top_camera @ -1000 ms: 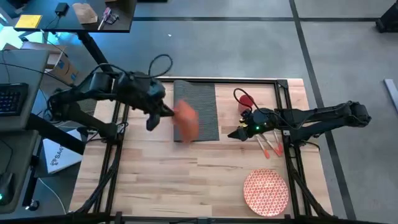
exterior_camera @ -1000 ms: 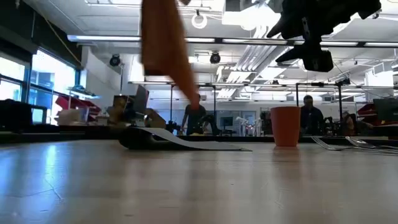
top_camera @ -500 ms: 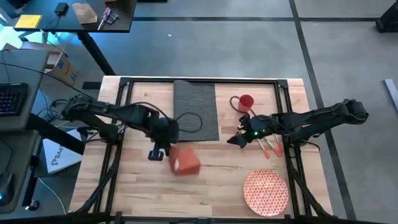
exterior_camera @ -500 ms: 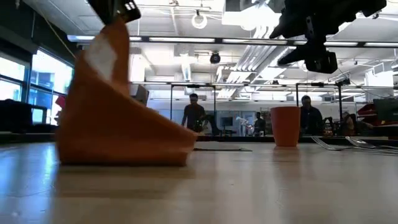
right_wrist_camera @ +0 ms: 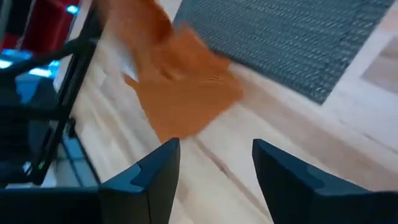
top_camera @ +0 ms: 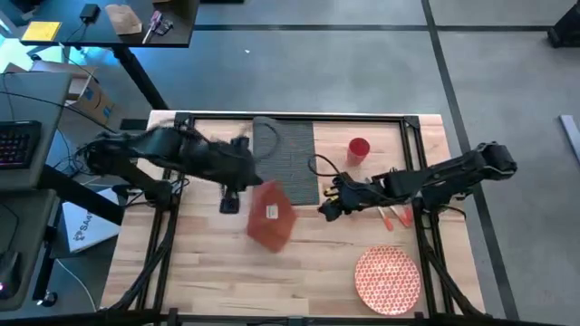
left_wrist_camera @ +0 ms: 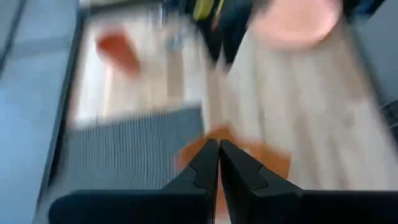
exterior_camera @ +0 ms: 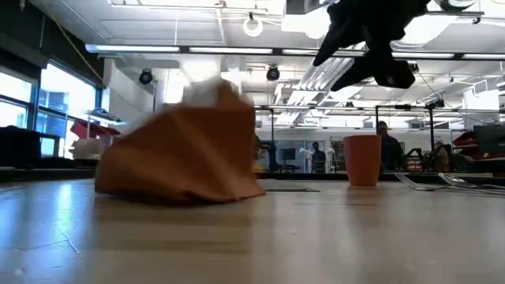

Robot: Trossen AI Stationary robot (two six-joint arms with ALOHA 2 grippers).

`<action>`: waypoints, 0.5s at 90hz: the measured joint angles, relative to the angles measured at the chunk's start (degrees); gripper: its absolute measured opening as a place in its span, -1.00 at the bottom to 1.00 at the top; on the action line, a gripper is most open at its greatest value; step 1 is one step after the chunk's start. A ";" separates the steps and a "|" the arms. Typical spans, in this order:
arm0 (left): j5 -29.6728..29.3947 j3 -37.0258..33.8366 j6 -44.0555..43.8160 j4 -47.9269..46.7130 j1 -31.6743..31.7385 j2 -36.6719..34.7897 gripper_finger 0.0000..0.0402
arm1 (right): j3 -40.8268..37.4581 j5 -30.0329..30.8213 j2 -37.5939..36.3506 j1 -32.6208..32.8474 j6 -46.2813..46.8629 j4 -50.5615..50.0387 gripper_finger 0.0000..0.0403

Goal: Set table place
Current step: Move the orange napkin to the center of the table

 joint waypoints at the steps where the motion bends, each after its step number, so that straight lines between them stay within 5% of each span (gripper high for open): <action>1: 0.17 0.06 0.26 0.01 -0.32 -0.01 -1.00 | 0.32 0.12 0.09 0.07 -0.03 -0.23 -0.14; 15: -0.21 -6.24 -3.17 -1.31 -3.75 0.38 -1.00 | 2.35 0.64 0.36 1.41 -2.82 -1.09 -0.18; 45: -1.14 -16.81 -39.36 -1.23 -12.16 0.39 -1.00 | 2.39 -2.99 6.78 0.74 -6.71 2.08 -0.18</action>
